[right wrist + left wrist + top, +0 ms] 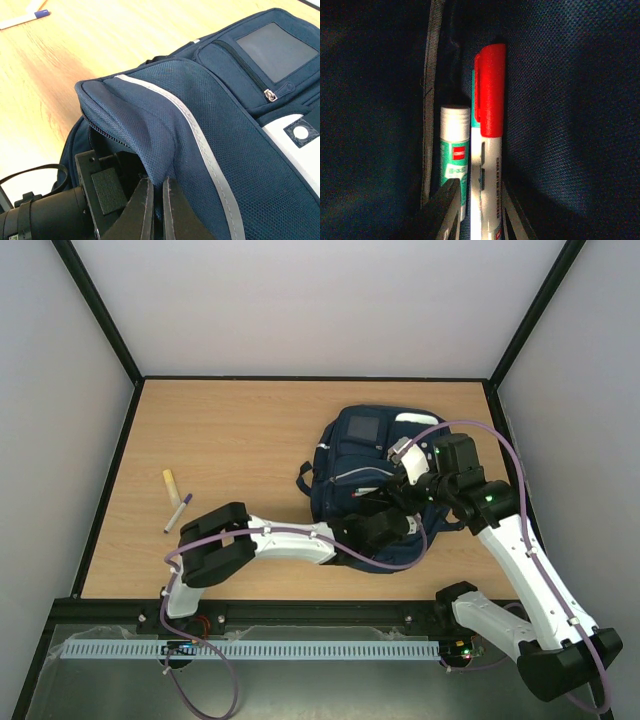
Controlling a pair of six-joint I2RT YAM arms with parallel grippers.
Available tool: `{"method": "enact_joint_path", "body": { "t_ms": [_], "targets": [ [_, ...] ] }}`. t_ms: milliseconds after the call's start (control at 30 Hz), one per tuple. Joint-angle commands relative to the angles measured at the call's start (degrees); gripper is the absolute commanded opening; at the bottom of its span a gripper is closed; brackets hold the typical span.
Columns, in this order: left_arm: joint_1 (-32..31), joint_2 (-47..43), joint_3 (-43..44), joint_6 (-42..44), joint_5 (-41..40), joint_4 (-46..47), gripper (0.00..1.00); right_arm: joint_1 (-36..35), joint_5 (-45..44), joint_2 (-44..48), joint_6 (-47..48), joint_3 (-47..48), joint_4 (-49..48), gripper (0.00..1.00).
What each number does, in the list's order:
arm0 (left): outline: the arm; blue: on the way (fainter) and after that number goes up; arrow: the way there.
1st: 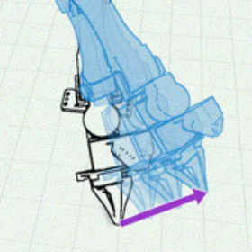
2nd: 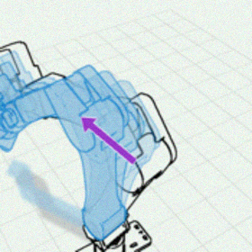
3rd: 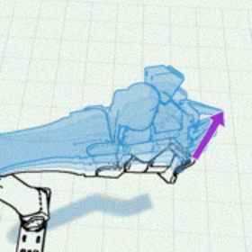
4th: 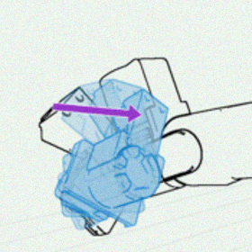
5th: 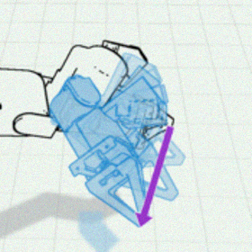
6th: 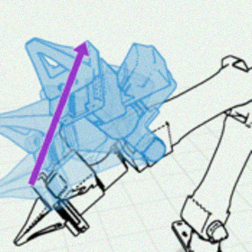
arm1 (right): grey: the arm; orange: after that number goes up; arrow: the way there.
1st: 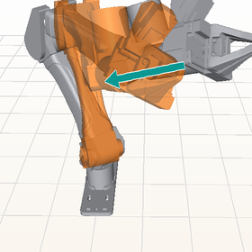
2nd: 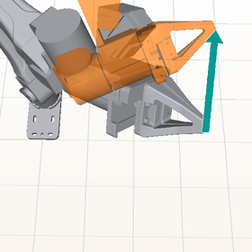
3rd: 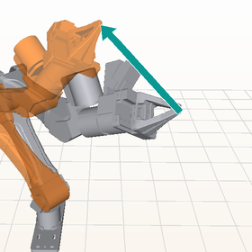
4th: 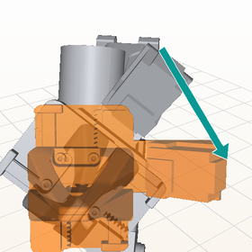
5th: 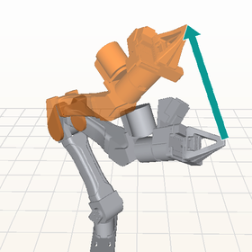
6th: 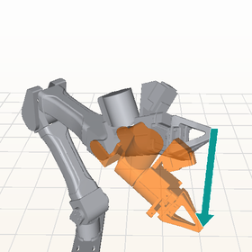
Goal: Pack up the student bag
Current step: Place the stationery in the student bag.
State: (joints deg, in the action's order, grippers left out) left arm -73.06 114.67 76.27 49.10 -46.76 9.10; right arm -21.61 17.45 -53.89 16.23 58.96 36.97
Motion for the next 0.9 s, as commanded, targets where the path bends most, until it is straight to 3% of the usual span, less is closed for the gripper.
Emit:
{"method": "enact_joint_path", "body": {
  "t_ms": [0,500,800,867],
  "targets": [
    [-0.19,-2.37,-0.73,-2.02,-4.74,4.68,0.26,-0.28,4.47,2.47,-0.85,3.24,-1.86,0.01],
    [-8.64,-18.36,-11.67,-15.16,-6.30,-6.08,0.31,-0.28,1.42,0.33,-0.49,3.79,-4.01,0.01],
    [-10.84,-31.93,-22.08,-34.82,-6.22,-18.89,0.32,-0.28,2.29,1.16,-0.94,-3.22,-7.81,0.01],
    [-9.99,-35.26,-25.11,-40.25,-6.64,-20.82,0.39,-0.28,2.75,1.76,-0.94,-5.58,-9.17,0.01]
  ]
}}
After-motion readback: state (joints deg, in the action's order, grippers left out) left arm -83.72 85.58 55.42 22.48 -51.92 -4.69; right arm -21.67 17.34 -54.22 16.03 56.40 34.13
